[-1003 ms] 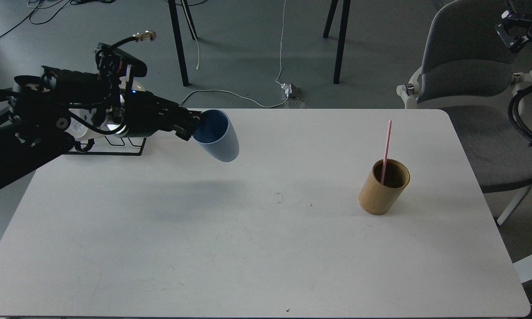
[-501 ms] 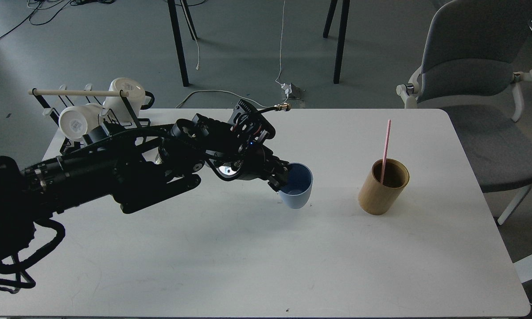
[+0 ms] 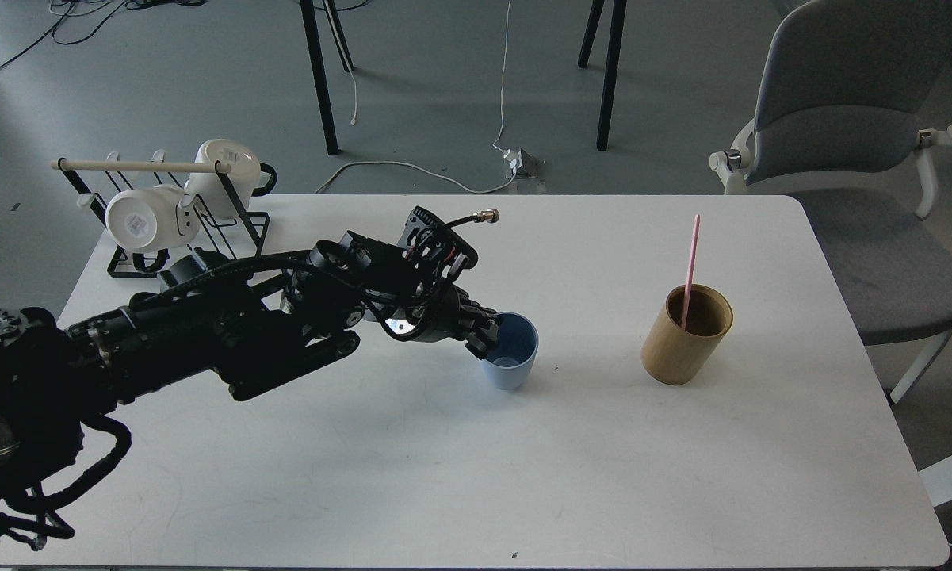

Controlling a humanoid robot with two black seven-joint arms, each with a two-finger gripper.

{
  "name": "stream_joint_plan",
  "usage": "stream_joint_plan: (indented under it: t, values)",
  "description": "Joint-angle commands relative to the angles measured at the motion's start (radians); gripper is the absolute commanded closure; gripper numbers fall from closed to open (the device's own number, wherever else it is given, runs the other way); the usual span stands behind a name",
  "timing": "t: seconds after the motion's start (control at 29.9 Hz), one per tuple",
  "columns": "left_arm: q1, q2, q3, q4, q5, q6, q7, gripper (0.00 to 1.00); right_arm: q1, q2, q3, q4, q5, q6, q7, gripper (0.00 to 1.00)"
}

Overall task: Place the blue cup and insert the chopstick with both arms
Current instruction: 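Set the blue cup down and open the left gripper, then withdraw the left arm and reach the right gripper toward the straw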

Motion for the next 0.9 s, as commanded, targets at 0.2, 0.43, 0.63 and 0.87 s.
stream_joint_plan:
  t: [0.2, 0.43, 0.63, 0.87]
  values:
    - [0.01, 0.024, -0.027, 0.0, -0.021, 0.0, -0.004, 0.49, -0.004, 0.001, -0.012, 0.005, 0.0, 0.0, -0.001, 0.0]
    - [0.006, 0.125, -0.259, 0.003, -0.353, 0.0, -0.021, 0.0, -0.008, -0.031, -0.188, 0.153, -0.081, 0.0, -0.005, 0.0]
    - [0.002, 0.213, -0.392, 0.036, -0.817, 0.0, -0.019, 0.0, 0.009, -0.152, -0.248, 0.412, -0.354, -0.083, -0.001, 0.01]
    - [0.037, 0.207, -0.561, 0.223, -1.228, 0.0, -0.128, 0.0, -0.034, -0.263, -0.322, 0.75, -0.855, -0.297, -0.001, 0.01]
